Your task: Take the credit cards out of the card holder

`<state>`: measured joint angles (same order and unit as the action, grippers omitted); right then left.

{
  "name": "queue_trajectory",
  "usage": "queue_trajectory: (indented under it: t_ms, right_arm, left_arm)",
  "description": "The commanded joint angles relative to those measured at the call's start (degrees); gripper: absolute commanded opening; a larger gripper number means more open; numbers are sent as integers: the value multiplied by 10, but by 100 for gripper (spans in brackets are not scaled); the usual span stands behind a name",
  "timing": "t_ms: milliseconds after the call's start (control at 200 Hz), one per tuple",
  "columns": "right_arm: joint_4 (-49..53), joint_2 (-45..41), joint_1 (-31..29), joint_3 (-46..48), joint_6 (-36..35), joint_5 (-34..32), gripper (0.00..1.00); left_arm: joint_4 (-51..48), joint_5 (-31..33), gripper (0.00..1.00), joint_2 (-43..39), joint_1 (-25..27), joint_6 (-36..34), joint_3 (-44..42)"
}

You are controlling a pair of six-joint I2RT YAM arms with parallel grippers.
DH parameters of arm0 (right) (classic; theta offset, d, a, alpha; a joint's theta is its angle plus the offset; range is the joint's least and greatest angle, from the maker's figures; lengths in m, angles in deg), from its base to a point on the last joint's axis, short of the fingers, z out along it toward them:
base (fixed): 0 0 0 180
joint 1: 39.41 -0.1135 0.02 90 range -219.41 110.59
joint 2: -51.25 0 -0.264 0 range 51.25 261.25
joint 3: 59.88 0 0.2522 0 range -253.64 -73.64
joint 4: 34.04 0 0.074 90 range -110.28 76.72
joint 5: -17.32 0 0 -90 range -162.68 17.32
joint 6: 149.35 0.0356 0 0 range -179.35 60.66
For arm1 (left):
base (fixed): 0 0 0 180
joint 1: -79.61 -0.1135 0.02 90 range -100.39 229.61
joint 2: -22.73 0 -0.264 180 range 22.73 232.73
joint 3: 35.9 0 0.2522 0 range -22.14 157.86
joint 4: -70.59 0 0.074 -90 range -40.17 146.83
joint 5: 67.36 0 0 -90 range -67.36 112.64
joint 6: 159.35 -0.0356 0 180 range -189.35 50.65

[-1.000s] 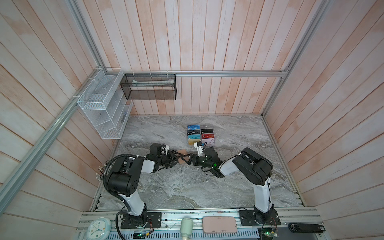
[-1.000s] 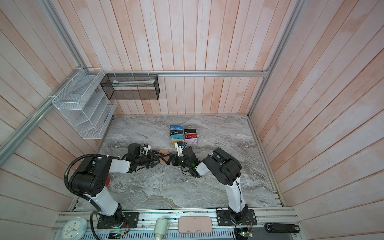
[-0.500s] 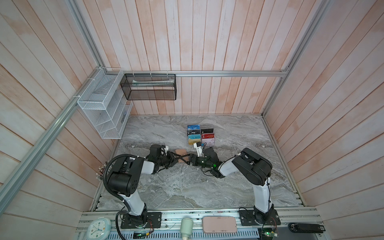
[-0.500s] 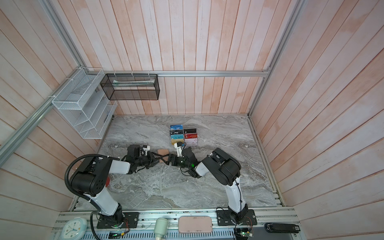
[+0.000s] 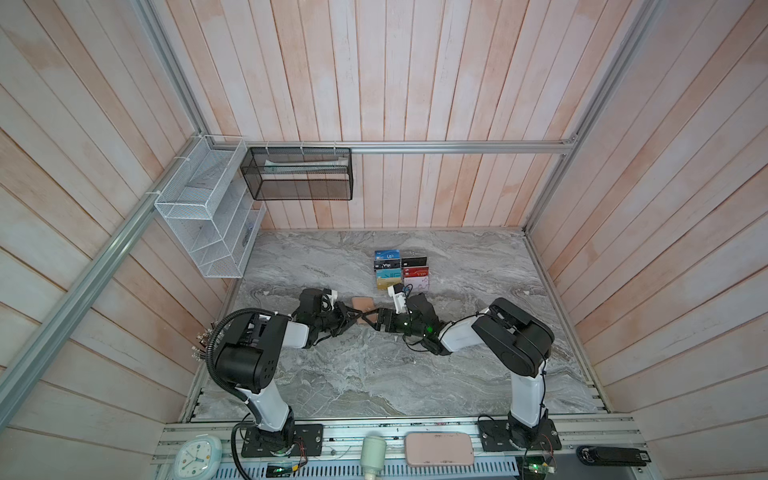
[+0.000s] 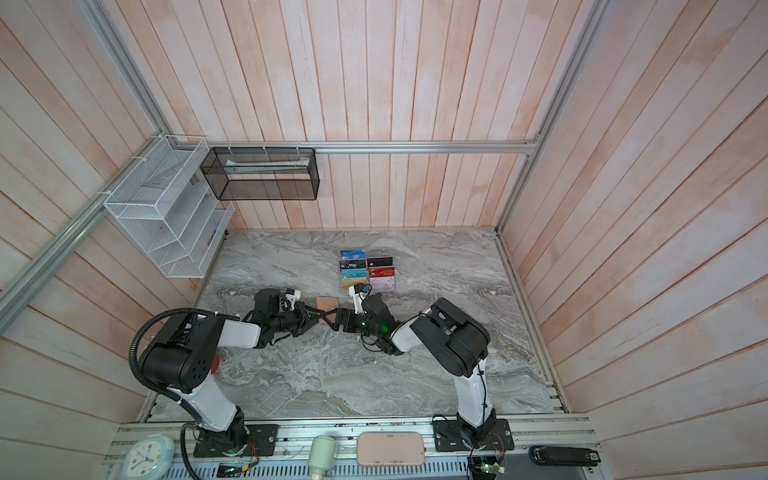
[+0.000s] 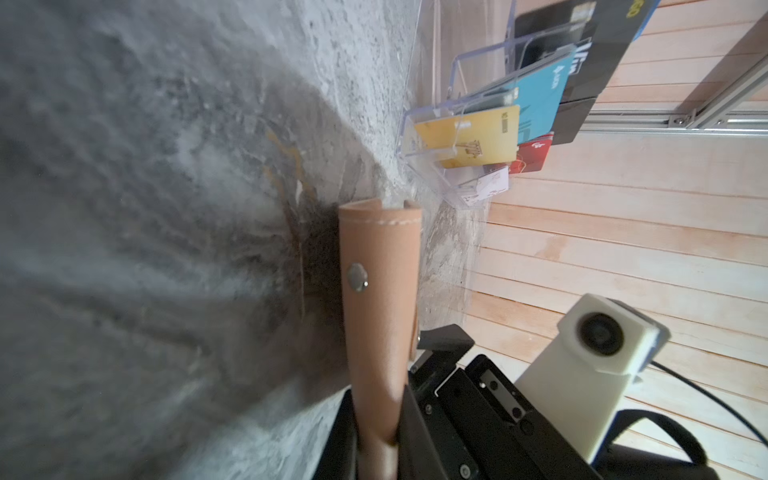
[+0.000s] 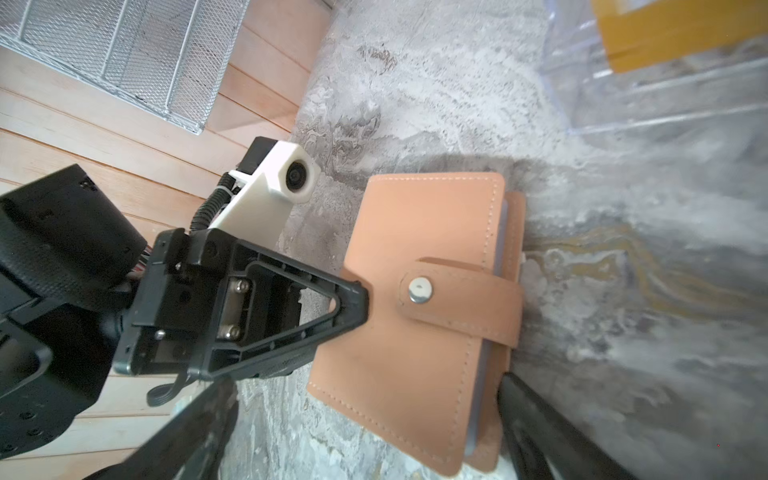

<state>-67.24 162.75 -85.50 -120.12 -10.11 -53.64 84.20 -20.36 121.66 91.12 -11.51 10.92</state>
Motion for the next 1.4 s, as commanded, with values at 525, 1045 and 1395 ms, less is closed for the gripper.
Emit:
queue_trajectory:
  t_ms: [525,1045,1395]
  right_arm:
    - [528,-226,4,-128,-154,-380,98]
    - [496,-192,23,-127,-100,-169,86]
    - [477,-150,29,-152,-101,-112,75]
  left_arm:
    - [-314,370,0,-135,184,-209,157]
    - [-291,385,0,-147,223,-198,148]
    - [-277,362,0,-166,228,-190,135]
